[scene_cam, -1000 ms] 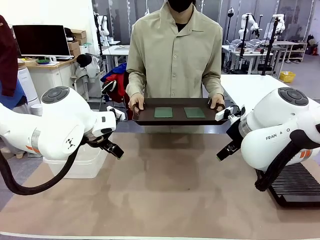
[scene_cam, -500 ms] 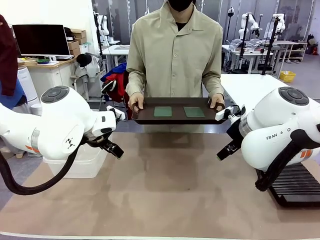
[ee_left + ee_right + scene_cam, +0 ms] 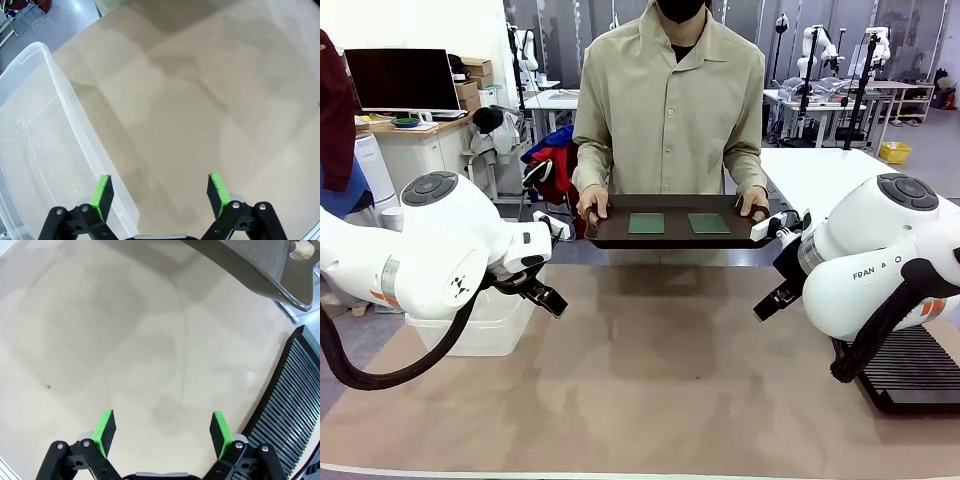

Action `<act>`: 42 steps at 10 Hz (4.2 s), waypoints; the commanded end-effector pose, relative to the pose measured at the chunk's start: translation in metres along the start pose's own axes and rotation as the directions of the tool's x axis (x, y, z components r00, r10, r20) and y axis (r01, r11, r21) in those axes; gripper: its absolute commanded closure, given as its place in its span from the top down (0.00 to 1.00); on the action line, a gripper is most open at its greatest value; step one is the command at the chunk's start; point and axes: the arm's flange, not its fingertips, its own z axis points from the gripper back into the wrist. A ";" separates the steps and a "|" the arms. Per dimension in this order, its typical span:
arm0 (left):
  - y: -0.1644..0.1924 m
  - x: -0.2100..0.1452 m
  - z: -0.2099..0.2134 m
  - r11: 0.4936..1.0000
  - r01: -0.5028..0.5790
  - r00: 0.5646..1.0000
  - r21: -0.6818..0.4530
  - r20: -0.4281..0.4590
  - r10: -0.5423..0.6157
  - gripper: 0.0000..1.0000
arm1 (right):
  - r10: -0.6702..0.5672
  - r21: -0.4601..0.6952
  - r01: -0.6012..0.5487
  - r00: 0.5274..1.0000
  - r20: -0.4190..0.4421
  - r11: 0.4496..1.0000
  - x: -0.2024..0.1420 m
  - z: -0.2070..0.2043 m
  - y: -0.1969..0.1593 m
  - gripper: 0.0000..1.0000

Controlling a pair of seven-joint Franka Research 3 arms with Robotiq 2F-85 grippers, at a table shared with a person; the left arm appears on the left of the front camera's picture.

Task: Sort PCBs into racks and boxes based on the side picked up.
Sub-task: Pick up the Blank PCB handed by the Human.

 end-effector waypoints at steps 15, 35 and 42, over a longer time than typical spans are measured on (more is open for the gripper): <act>0.005 0.012 0.161 0.882 0.404 0.911 -0.241 0.193 -0.365 1.00 | 0.205 0.359 -0.212 0.977 0.059 0.909 0.047 0.174 -0.046 1.00; 0.022 0.055 0.214 0.867 0.451 0.872 -0.213 0.315 -0.376 1.00 | 0.181 0.293 -0.289 0.921 0.344 0.911 0.105 0.239 -0.124 1.00; 0.027 0.062 0.220 0.854 0.468 0.863 -0.229 0.325 -0.386 1.00 | 0.191 0.281 -0.289 0.925 0.330 0.915 0.104 0.241 -0.124 1.00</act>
